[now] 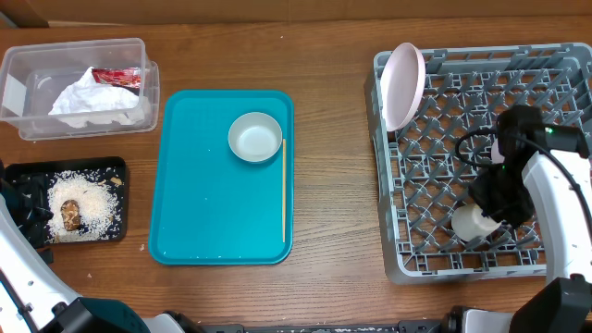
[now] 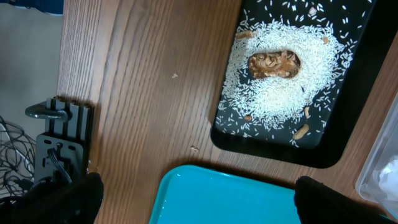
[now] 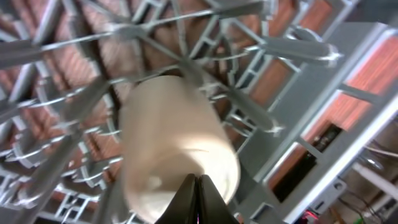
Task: Sort waste into correct bins and load items into the dishwasher
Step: 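Push the cup into the rack slot with the right gripper, then move the right gripper to the wooden chopstick on the teal tray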
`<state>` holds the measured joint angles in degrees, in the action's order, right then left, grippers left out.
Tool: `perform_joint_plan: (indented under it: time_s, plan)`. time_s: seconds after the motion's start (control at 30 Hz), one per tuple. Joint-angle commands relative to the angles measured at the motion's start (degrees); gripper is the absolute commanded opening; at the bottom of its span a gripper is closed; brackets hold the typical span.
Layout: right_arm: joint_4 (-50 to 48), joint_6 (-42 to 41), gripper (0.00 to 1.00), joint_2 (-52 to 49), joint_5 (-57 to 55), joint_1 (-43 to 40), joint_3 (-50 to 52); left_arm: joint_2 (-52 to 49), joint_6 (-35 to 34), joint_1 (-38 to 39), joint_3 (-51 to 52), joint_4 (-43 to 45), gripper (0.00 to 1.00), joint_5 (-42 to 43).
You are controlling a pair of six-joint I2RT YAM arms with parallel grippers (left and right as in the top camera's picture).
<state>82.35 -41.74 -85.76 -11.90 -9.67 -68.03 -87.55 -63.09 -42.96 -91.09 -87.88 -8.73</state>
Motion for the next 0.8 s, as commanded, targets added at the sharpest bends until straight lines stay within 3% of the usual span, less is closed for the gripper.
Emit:
perform_joint_plan:
  time_s: [0.0, 0.23, 0.4, 0.47, 0.6, 0.77]
  plan:
    - [-0.2, -3.6, 0.04, 1.0, -2.6, -0.1, 0.4, -0.2, -1.0, -0.2, 0.2, -0.1, 1.00, -0.2]
    - [0.7, -0.1, 0.04, 7.1, 1.5, 0.0, -4.2, -0.2, -1.0, -0.2, 0.2, -0.1, 1.00, -0.2]
    - [-3.9, 19.2, 0.04, 12.7, 25.3, 0.5, -9.5, -0.2, -1.0, -0.2, 0.2, -0.1, 1.00, -0.2]
    - [-6.6, 23.9, 0.12, 14.8, 35.3, 1.6, -10.0, -0.2, -1.0, -0.2, 0.2, -0.1, 1.00, -0.2]
    - [-11.7, 25.2, 0.47, 17.0, 42.5, 7.3, -9.9, -0.2, -1.0, -0.2, 0.2, -0.1, 1.00, -0.2]
    - [-16.2, 20.2, 0.52, 15.4, 37.4, 20.2, -9.9, -0.2, -1.0, -0.2, 0.2, -0.1, 1.00, -0.2]
